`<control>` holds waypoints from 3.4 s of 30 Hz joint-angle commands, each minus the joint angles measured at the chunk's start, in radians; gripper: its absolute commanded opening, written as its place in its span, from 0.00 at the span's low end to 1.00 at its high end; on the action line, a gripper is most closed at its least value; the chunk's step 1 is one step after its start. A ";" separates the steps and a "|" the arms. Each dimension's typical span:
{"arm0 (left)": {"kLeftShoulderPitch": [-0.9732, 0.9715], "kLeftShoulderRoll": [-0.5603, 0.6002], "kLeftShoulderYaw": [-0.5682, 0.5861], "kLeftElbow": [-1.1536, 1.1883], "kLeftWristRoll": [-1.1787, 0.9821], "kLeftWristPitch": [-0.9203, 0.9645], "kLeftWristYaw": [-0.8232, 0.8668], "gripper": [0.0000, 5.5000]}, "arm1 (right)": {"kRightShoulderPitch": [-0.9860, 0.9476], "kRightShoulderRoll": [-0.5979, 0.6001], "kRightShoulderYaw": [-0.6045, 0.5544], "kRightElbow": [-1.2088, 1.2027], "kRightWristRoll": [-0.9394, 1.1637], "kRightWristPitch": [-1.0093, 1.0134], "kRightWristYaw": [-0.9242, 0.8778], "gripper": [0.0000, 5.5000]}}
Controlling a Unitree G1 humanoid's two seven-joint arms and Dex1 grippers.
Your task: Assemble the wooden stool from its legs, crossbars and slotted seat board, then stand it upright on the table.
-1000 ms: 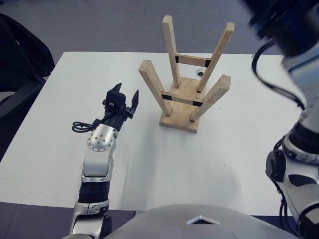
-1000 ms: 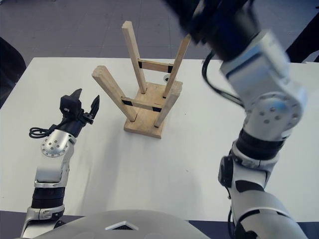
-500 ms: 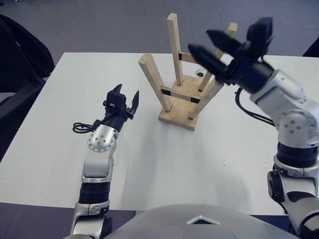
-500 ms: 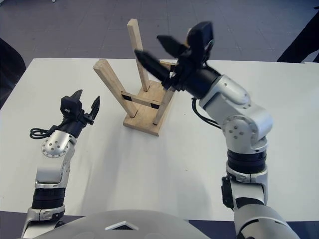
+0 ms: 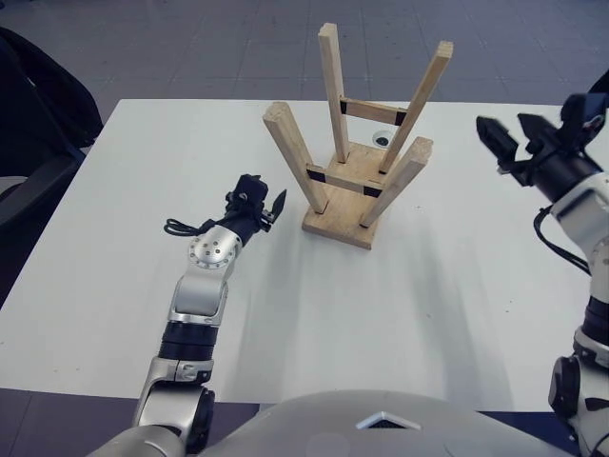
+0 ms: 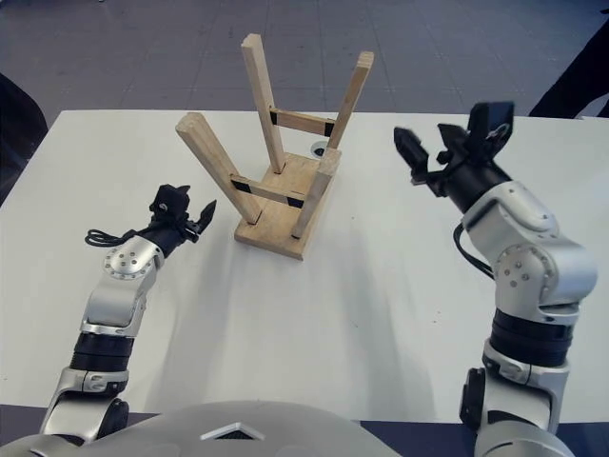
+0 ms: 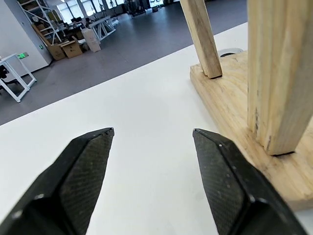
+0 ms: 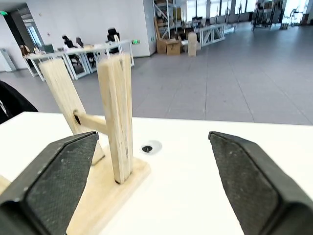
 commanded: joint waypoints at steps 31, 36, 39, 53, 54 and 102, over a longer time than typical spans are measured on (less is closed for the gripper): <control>0.133 0.143 -0.065 -0.417 -0.128 0.384 -0.203 0.55 | 0.108 0.151 0.311 -0.264 -0.197 0.354 0.131 0.76; 0.124 0.104 0.006 -0.375 -0.120 0.327 -0.110 0.55 | 0.042 0.228 0.402 -0.138 -0.282 0.197 0.129 0.76; 0.138 0.099 0.009 -0.358 -0.121 0.307 -0.096 0.55 | 0.028 0.279 0.453 -0.089 -0.306 0.135 0.139 0.76; 0.154 0.096 0.024 -0.281 -0.120 0.217 -0.061 0.55 | 0.062 0.370 0.462 -0.035 -0.369 0.010 0.140 0.63; 0.160 0.097 0.028 -0.280 -0.122 0.213 -0.059 0.55 | 0.064 0.369 0.457 -0.046 -0.366 0.004 0.145 0.58; 0.193 0.096 0.031 -0.227 -0.116 0.150 -0.064 0.55 | 0.193 0.411 0.110 -0.225 -0.255 0.264 -0.099 0.48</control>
